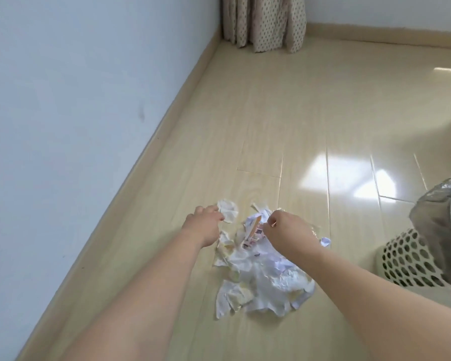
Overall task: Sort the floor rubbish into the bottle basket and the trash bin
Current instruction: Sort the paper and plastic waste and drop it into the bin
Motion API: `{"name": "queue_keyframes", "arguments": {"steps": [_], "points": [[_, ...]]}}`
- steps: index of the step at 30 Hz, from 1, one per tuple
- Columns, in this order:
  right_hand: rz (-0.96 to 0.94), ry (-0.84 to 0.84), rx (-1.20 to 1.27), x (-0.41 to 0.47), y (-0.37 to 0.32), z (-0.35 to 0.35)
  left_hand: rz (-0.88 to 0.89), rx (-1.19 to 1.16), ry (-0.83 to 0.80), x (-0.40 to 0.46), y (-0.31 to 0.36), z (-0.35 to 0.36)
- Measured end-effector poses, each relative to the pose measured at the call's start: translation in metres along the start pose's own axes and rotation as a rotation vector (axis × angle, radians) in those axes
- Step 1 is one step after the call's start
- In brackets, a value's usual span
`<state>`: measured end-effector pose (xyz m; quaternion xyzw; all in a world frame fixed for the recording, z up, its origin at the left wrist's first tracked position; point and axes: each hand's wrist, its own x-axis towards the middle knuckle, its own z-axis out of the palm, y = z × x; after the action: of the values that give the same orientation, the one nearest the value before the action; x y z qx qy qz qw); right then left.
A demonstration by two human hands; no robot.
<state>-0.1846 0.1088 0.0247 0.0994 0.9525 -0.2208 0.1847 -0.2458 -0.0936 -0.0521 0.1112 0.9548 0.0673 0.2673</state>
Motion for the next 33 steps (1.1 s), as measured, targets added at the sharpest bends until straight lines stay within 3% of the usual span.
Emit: {"name": "queue_keyframes", "arguments": {"steps": [2, 5, 9, 15, 19, 23, 26, 33], "points": [[0.05, 0.0, 0.019, 0.018, -0.003, 0.015, 0.047, 0.04, -0.029, 0.018, 0.009, 0.011], [0.081, -0.03, -0.021, 0.044, -0.009, 0.041, -0.012, -0.093, -0.034, 0.037, 0.01, 0.028], [0.095, -0.035, -0.109, 0.06, -0.013, 0.06, -0.057, -0.099, 0.041, 0.034, -0.001, 0.044], [0.111, -0.065, 0.212, 0.043, -0.025, 0.048, -0.204, -0.092, 0.151, 0.005, -0.028, 0.034], [0.11, -0.06, 0.35, -0.004, -0.03, -0.008, -0.273, -0.412, 0.213, -0.033, -0.017, -0.015], [0.091, -0.009, 0.346, -0.077, -0.016, -0.078, -0.248, -0.724, 0.29, -0.087, 0.027, -0.081], [0.112, 0.074, 0.277, -0.135, 0.01, -0.126, -0.157, -0.819, 0.292, -0.133, 0.075, -0.114], [0.255, 0.208, 0.262, -0.263, 0.118, -0.199, 0.059, -0.932, 0.082, -0.236, 0.237, -0.125]]}}
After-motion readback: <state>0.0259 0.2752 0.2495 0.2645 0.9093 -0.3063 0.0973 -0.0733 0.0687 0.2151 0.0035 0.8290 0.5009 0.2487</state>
